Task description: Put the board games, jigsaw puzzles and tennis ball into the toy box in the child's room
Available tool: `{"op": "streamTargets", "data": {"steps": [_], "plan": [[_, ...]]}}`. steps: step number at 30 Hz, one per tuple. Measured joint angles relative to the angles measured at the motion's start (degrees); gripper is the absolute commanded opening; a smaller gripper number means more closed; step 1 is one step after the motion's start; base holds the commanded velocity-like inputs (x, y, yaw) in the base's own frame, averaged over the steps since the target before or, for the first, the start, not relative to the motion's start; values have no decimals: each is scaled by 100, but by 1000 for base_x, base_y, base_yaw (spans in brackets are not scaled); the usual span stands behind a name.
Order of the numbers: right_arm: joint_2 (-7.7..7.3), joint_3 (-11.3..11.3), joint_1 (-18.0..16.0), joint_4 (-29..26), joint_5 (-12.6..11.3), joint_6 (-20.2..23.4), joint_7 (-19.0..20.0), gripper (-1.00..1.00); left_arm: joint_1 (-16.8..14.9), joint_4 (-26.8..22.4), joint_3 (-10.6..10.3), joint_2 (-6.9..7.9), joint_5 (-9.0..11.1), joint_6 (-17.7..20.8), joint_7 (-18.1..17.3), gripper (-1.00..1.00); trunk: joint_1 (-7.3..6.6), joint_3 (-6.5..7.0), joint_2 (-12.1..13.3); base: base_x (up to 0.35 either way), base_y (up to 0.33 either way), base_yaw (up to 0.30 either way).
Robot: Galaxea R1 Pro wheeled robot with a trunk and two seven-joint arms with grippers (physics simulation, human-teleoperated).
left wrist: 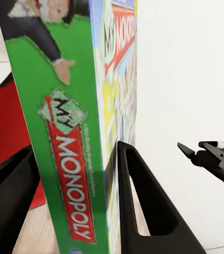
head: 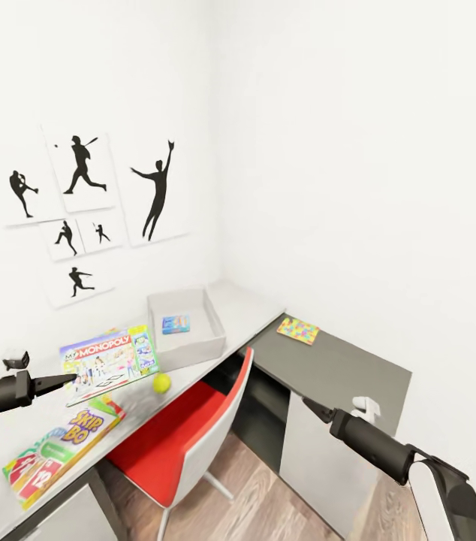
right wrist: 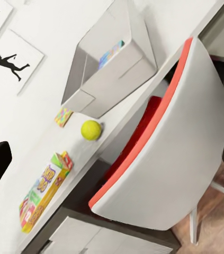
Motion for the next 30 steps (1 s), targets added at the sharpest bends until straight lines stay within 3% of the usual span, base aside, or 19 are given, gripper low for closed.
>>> {"op": "streamTargets", "data": {"steps": [7,13,16,20,30], "plan": [[1,26,0,-73,-3,14,84,100,-1,-7,1,6,125,-10,-3,-100,2,0,0,207,24,5],[-6,-2,-116,-104,-6,144,472,100,-1,-98,1,22,326,-16,1,-100,3,0,0,70,3,1],[-99,3,-706,-96,-25,709,536,100,-1,-198,-5,16,365,-14,1,-100,3,1,1,13,1,0],[-136,32,-1268,-72,-4,1087,409,100,-1,-225,-7,7,368,-17,2,-100,3,1,1,18,-6,0],[-179,52,-1610,-63,-12,1321,146,100,0,-237,-2,17,371,-11,2,-100,1,0,0,184,-79,0]]}}
